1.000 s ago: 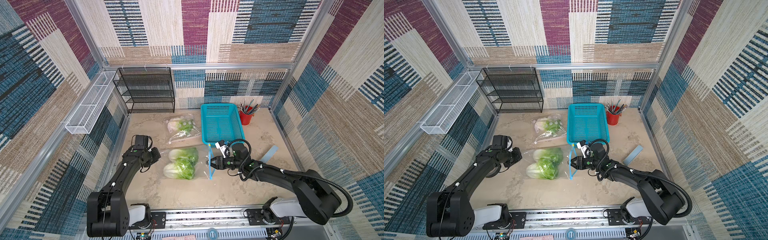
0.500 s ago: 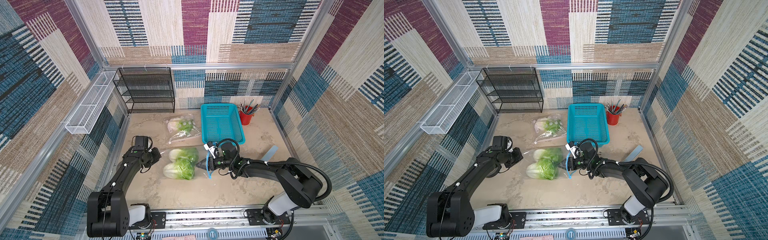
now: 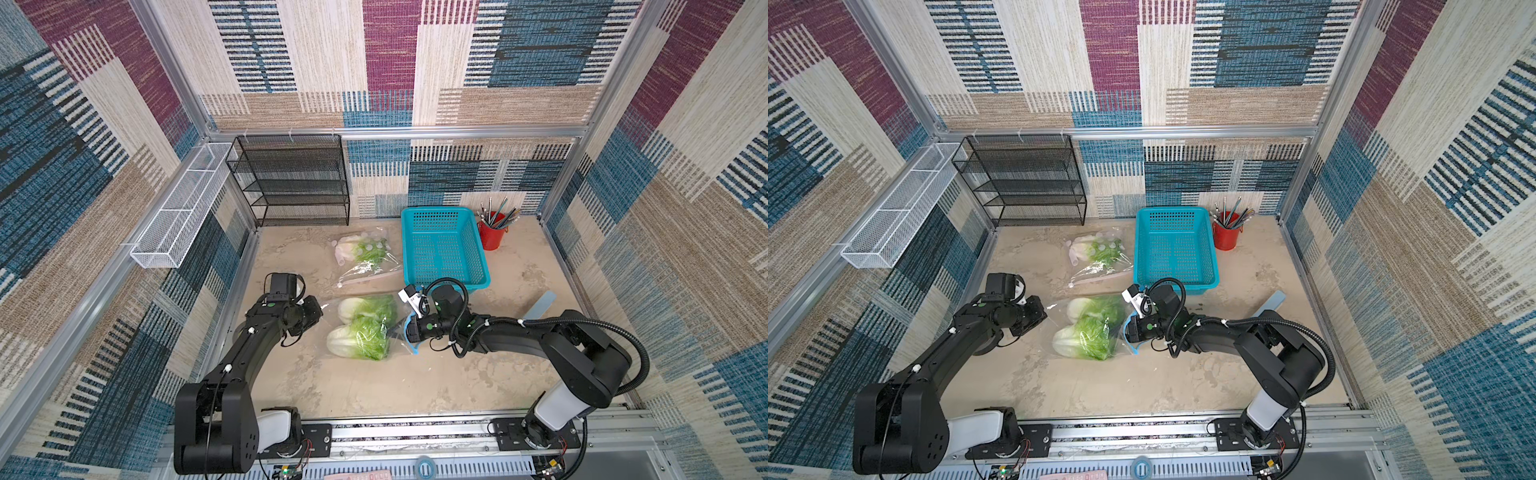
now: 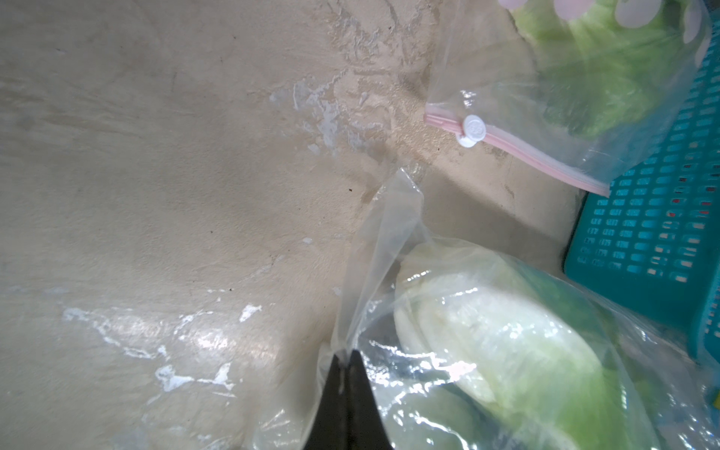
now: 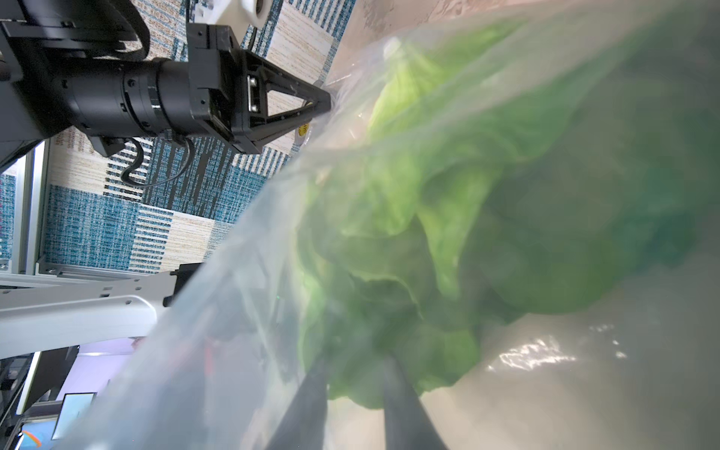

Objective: Open the zip-top bag and take out the chinese cabbages
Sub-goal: Pick up the Chinese cabbage from the zipper food storage bag.

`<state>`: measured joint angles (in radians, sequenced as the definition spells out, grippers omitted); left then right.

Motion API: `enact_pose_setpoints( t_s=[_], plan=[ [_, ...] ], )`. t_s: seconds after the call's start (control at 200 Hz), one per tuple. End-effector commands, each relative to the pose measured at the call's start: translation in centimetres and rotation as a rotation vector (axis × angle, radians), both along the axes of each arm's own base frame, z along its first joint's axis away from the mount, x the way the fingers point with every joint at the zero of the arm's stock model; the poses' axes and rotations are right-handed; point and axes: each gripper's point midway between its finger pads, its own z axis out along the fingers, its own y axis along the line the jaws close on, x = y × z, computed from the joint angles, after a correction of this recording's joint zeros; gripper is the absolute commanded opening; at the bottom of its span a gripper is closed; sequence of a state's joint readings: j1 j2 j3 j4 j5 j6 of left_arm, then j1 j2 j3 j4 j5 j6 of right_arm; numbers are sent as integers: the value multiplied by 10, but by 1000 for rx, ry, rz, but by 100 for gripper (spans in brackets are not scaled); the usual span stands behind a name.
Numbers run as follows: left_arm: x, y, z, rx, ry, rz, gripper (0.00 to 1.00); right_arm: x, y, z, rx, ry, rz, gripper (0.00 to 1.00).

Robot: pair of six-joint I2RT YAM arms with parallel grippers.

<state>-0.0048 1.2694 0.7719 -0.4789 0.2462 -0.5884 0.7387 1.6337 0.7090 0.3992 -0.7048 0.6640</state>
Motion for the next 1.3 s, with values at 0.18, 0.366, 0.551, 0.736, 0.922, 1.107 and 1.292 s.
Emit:
enact_pose_setpoints(
  t_s=[0.18,0.366,0.551,0.736,0.922,1.107,1.292],
  plan=[
    [0,-4,0,-30,-3,4,0,-3,6,9,55,2,19,54],
    [-1,-4,-1,-32,-1,5,0,-5,11,14,88,2,46,70],
    [-2,-5,-2,-35,1,6,0,-9,13,26,136,-8,64,65],
    [-2,-5,-2,-40,0,10,0,-7,15,18,119,9,60,52],
    [-3,-5,-5,-41,2,11,0,-2,18,3,73,41,42,43],
    [-3,-7,-5,-51,1,10,0,1,20,-1,56,40,32,46],
    [-3,-10,-5,-83,-5,17,0,8,30,1,67,35,40,50]
  ],
)
